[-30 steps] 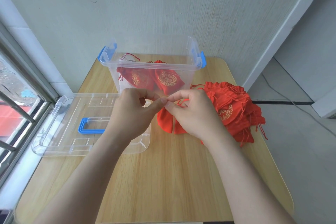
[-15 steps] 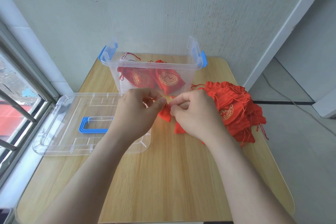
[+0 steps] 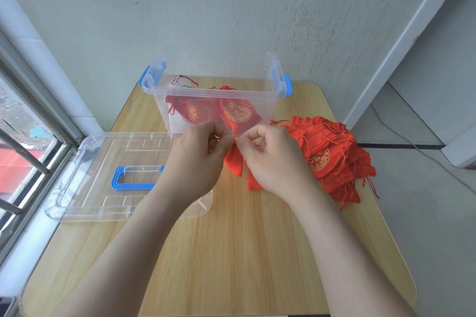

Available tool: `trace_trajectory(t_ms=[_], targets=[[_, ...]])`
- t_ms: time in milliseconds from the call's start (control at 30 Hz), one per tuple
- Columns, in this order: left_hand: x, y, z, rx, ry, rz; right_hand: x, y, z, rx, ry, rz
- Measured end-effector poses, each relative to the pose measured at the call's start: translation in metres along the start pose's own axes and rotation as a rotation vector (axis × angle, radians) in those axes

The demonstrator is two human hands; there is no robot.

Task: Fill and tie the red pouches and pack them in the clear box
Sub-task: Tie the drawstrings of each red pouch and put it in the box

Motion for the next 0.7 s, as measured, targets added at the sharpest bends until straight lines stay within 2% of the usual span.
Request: trace_trajectory(t_ms=[200,367,533,700], targets=[[0.0,-0.007,-0.002,-0.007,-0.005,0.053,0.0,-0.008,-0.004,0.038,-0.055,0.054],[0.0,-0.004,-0.017,0.13,-0.132,0.043,-0.002,-0.01,0.003,0.038,0.001,0.062],[0.004,0.01,-0.035,0.499,-0.342,0.002,-0.001,-0.006,0.001,-0.024,0.013,0.017],[0.005,0.013,-0.036,0.806,-0.427,0.025,-0.001,-0.004,-0.001,-0.066,-0.007,-0.027]])
Point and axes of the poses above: each hand's wrist, its own x-axis away from the middle knuckle, its own y-axis out of the palm, z = x × y, the point moved 10 cm from there along -x, towards the middle knuckle, and after that the axes turned 5 degrees about -x, right-handed, at the moved point
